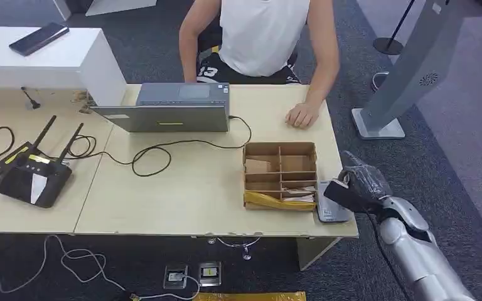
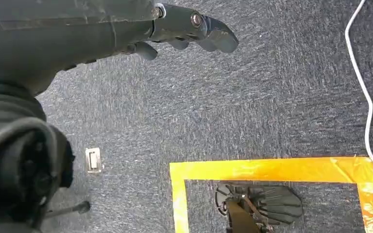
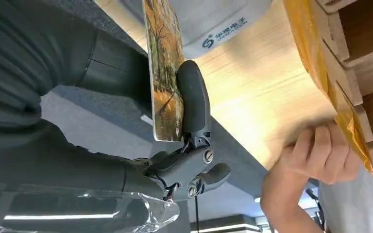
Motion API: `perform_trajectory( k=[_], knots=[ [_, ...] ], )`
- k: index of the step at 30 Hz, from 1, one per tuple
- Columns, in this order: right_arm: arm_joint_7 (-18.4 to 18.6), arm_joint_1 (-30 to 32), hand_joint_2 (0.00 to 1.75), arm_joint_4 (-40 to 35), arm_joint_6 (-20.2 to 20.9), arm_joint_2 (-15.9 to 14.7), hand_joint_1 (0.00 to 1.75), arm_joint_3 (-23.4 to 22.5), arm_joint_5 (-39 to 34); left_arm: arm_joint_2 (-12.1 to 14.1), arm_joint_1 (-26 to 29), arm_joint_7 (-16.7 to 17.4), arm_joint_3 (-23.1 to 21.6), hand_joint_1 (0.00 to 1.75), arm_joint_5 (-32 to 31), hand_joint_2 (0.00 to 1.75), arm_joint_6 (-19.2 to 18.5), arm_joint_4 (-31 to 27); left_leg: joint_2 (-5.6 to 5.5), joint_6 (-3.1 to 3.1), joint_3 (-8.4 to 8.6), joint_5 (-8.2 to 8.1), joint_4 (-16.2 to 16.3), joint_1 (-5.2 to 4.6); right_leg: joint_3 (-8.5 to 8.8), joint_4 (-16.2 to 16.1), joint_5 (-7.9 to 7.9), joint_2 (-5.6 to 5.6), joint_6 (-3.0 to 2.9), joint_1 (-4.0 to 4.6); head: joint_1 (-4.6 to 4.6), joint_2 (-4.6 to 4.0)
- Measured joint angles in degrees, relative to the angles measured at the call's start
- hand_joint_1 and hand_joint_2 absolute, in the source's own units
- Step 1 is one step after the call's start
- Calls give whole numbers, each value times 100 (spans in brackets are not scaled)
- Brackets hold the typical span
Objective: Pass the card to the sensor for recognition and then transmit it.
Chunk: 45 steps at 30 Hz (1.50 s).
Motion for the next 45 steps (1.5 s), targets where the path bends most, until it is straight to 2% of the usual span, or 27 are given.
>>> perform_trajectory(
  k=[26,31,37,45],
  knots=[
    [52,157,175,-90,92,13,175,-2,-13,0,-1,70,-4,0,11,0,22,0,3,-1,4,0,0,0,3,0,0,2,0,0,0,0],
    [55,112,175,-105,-55,13,175,-18,-101,0,-1,70,-7,0,9,0,28,0,3,-1,1,0,0,-1,2,0,0,2,-1,-1,0,0],
    [-24,-484,175,-105,-499,-48,175,-225,-315,0,-1,24,-15,0,-90,0,41,0,15,0,2,1,1,-1,0,1,5,10,-3,-2,0,0],
    [-114,-1966,175,-105,-588,-214,175,-372,-173,0,-1,-109,-50,0,-179,0,46,0,16,0,1,2,1,-4,-3,2,8,15,-2,-5,0,0]
  ],
)
